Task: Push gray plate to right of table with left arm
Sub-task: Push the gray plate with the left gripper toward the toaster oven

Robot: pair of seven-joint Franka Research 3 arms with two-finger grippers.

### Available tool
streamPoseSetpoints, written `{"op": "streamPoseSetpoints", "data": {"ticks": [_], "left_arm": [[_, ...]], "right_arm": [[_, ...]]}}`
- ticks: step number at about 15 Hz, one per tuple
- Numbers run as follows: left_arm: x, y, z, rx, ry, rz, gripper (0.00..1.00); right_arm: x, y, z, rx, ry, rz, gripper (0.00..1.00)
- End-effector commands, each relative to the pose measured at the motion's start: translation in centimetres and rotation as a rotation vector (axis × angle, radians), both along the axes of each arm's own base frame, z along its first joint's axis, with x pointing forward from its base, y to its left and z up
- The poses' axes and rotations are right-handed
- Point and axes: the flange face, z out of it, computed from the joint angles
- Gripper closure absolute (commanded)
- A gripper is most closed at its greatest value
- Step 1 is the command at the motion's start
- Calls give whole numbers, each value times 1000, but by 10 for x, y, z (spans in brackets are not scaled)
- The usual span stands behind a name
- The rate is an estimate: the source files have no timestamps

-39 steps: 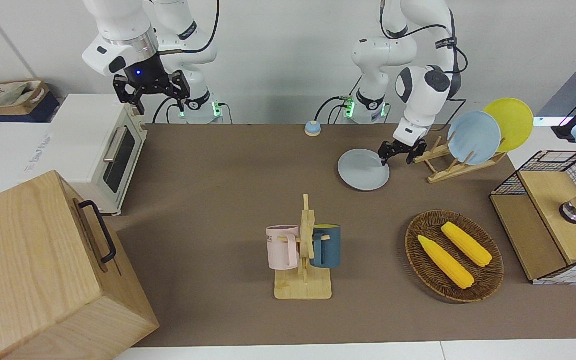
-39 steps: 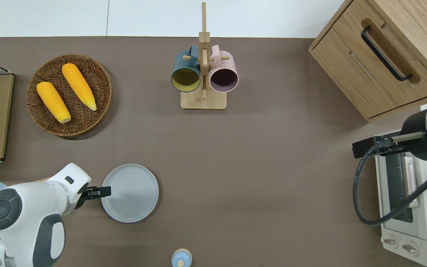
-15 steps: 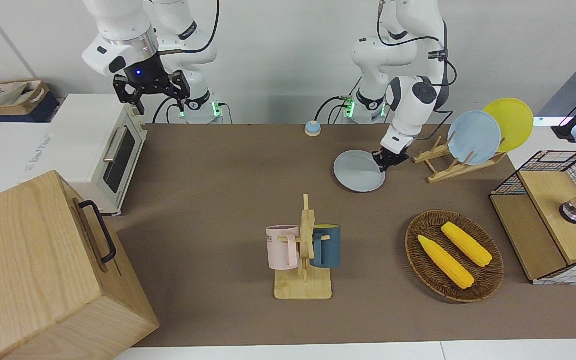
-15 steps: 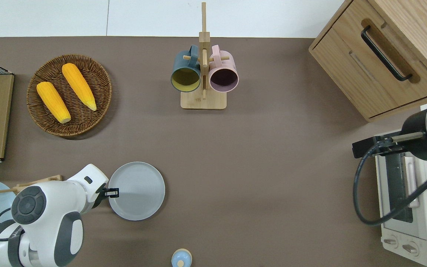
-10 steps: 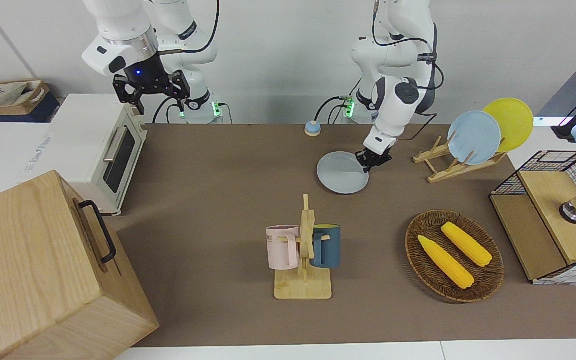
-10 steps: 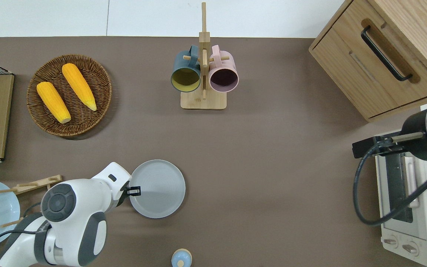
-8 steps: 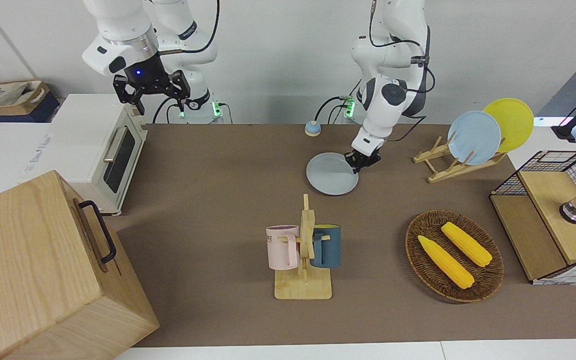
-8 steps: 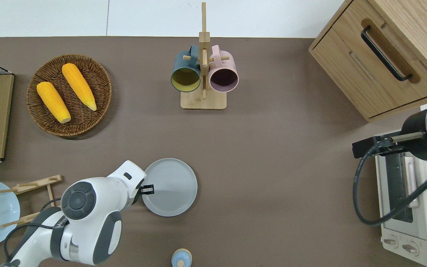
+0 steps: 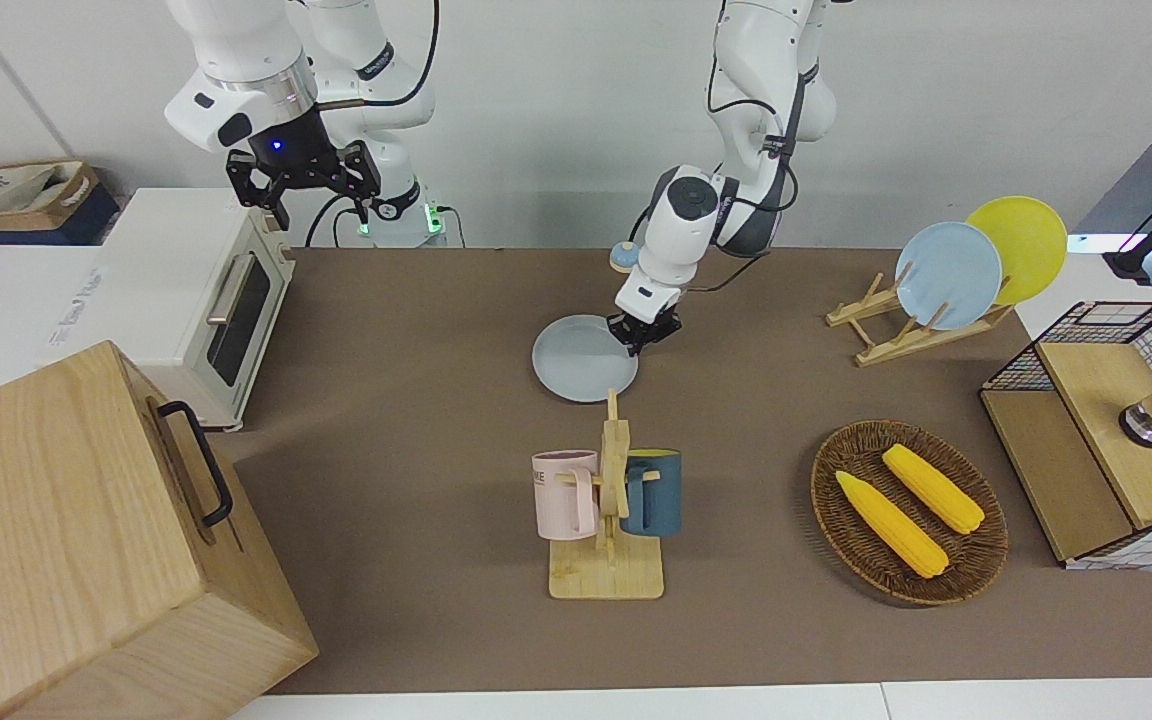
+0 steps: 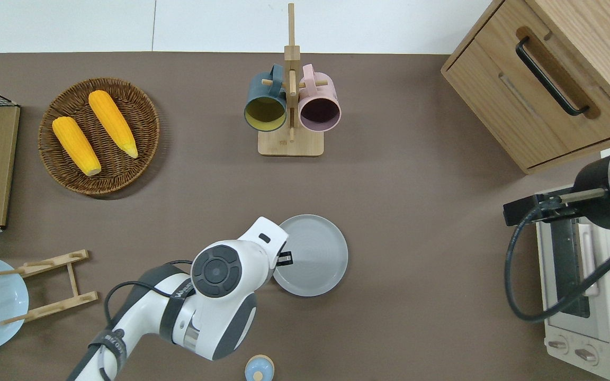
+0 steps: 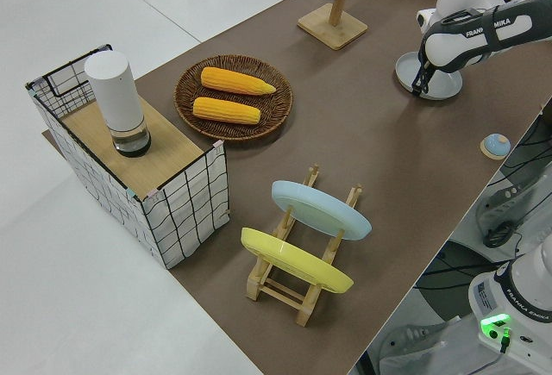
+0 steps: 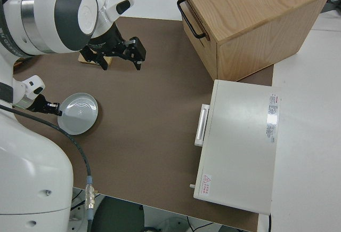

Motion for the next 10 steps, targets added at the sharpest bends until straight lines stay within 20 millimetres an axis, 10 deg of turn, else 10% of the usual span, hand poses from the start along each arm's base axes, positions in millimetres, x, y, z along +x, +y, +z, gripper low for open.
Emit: {"op": "streamPoseSetpoints", "data": {"ticks": [1, 10], "left_arm": [[4, -72, -20, -17, 20, 41, 1000], [0, -174, -16, -77, 10, 86, 1000]], "right_arm": [[-3, -3, 3, 7, 6, -3, 17], [-4, -2, 3, 7, 6, -2, 17]]}}
